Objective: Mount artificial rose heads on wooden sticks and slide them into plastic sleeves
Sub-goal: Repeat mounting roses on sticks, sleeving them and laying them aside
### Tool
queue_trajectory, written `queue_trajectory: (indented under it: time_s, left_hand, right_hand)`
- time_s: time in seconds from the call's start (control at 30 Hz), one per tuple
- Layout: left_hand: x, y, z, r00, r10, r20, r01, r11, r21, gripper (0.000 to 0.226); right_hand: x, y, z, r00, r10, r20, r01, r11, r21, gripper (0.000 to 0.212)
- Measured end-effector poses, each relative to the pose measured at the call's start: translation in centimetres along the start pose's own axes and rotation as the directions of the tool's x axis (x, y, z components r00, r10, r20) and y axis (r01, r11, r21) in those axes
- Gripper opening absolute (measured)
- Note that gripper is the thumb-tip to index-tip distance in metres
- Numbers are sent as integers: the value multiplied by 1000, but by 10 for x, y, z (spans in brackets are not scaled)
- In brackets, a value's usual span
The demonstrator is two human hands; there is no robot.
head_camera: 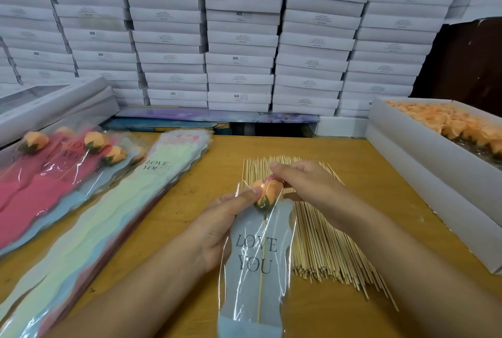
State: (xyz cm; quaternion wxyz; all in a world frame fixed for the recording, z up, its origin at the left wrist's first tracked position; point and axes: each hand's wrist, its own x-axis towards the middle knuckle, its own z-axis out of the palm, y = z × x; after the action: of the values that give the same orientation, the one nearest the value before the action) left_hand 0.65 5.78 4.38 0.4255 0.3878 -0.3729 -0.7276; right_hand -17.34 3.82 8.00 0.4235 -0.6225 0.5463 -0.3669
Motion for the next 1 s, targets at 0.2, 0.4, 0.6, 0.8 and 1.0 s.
queue_trajectory:
  time_s: [0.2, 0.4, 0.6, 0.8, 1.0]
  left_hand:
    - [4, 0, -4, 997, 15, -74, -15, 1000, -1, 23]
    - [4, -1, -5, 983, 81, -164, -71, 995, 66, 64]
    - [4, 2, -4, 989, 42, -140, -49, 998, -48, 58]
    - [4, 1, -4, 990, 53, -134, -55, 998, -8, 53]
    - [4, 0, -5, 991, 62, -120, -61, 998, 8, 48]
  right_hand:
    - [-2, -1, 3, 998, 33, 47, -32, 999, -25, 55]
    - [-3, -3, 1, 982, 67, 178, -55, 996, -74, 57]
    - [1, -8, 0, 989, 46, 143, -29, 993, -116, 48]
    - [4, -7, 4, 978, 93, 185, -66, 987, -147, 49]
    - [4, -3, 5, 958, 138, 253, -85, 974, -210, 57]
